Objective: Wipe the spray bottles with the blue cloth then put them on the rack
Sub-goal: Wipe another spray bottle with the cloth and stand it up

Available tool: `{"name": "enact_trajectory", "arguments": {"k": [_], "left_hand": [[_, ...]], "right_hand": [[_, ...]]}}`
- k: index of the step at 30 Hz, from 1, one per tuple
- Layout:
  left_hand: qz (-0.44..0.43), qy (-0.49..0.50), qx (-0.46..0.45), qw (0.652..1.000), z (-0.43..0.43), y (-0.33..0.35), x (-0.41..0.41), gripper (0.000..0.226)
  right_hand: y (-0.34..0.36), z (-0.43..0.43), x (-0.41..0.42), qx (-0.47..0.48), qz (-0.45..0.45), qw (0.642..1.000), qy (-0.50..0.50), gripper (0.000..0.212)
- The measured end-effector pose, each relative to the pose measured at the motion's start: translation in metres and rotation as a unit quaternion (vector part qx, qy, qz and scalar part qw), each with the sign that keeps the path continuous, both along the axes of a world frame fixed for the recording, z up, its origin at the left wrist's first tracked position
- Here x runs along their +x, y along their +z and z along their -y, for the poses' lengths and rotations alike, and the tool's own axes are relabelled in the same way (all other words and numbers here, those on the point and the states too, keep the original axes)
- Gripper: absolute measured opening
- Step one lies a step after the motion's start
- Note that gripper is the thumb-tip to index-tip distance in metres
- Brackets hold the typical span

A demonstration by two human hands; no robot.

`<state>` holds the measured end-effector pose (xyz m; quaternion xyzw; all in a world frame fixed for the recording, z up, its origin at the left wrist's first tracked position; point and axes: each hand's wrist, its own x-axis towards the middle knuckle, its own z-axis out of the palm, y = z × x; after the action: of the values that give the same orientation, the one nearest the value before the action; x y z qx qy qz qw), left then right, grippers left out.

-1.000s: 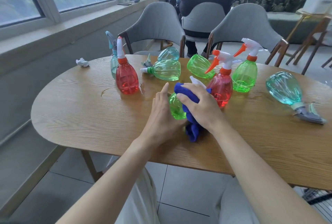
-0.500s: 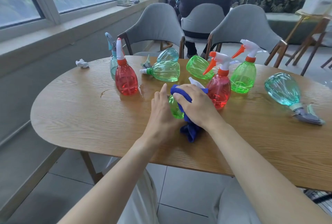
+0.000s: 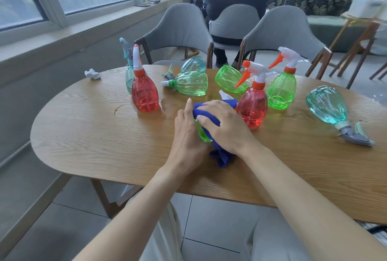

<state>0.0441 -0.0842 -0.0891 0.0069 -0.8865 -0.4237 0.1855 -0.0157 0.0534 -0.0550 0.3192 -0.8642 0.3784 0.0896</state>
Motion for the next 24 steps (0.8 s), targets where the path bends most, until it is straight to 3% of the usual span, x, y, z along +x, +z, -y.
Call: {"name": "enact_trajectory", "arguments": {"k": [4,9,16,24], "left_hand": [[-0.008,0.014,0.008,1.000,-0.002,-0.006,0.001,0.117],[-0.002,0.006,0.024,1.000,-0.001,0.000,0.000,0.130],[-0.021,0.014,0.027,0.999,-0.003,-0.009,0.003,0.111],[-0.008,0.019,0.024,0.999,-0.002,-0.006,0.005,0.124]], "right_hand": [[-0.007,-0.009,0.004,0.022,-0.024,0.998,0.049,0.041],[0.002,0.000,-0.005,-0.030,0.073,0.996,-0.052,0.038],[-0.016,-0.018,0.021,0.021,-0.034,0.999,0.020,0.044],[-0.003,-0.001,0.010,-0.043,0.086,0.991,-0.092,0.048]]}}
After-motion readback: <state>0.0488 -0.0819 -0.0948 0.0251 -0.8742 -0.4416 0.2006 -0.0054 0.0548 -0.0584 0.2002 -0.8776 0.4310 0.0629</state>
